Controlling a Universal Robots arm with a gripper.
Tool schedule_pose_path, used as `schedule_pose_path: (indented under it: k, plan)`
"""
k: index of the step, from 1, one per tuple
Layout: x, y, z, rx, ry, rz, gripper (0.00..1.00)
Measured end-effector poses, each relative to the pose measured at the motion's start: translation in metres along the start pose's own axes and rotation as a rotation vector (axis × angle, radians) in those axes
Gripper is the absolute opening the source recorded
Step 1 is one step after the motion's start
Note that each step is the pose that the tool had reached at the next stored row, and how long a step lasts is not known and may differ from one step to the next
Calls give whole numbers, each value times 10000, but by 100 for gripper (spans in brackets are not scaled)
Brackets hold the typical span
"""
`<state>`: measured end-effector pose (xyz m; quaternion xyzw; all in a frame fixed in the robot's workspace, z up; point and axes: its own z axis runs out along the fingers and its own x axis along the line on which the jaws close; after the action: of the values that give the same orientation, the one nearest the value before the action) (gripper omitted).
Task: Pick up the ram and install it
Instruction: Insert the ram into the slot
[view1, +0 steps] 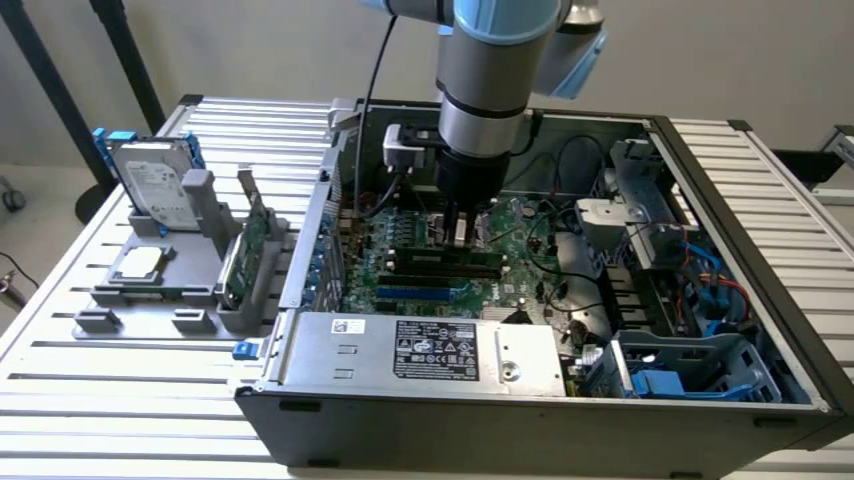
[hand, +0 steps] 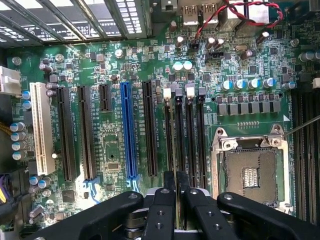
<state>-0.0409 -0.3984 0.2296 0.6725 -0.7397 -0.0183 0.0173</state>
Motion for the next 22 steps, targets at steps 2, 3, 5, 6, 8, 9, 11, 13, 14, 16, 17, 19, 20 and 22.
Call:
schedule_pose_path:
  k: [2, 3, 5, 6, 8, 9, 11, 13, 14, 16, 17, 19, 20, 22]
  plan:
    - [2, -1, 0, 0, 0, 0, 14]
    - [3, -1, 0, 0, 0, -1, 14]
    - [6, -1, 0, -1, 0, -4, 14]
    - [6, -1, 0, -1, 1, -11, 14]
    - [6, -1, 1, -1, 3, -37, 14]
    - [7, -1, 1, -1, 3, -58, 14]
    - [7, -2, 2, -1, 8, -104, 14]
    - [6, -2, 5, 0, 8, -146, 14]
    - [7, -2, 6, 0, 8, -154, 14]
    - [6, -2, 8, 0, 8, -155, 14]
    - [7, -2, 9, 0, 9, -155, 14]
    - [7, -2, 12, -1, 9, -155, 14]
    - [7, -2, 14, 0, 8, -155, 14]
    - [7, -2, 20, 0, 9, -154, 14]
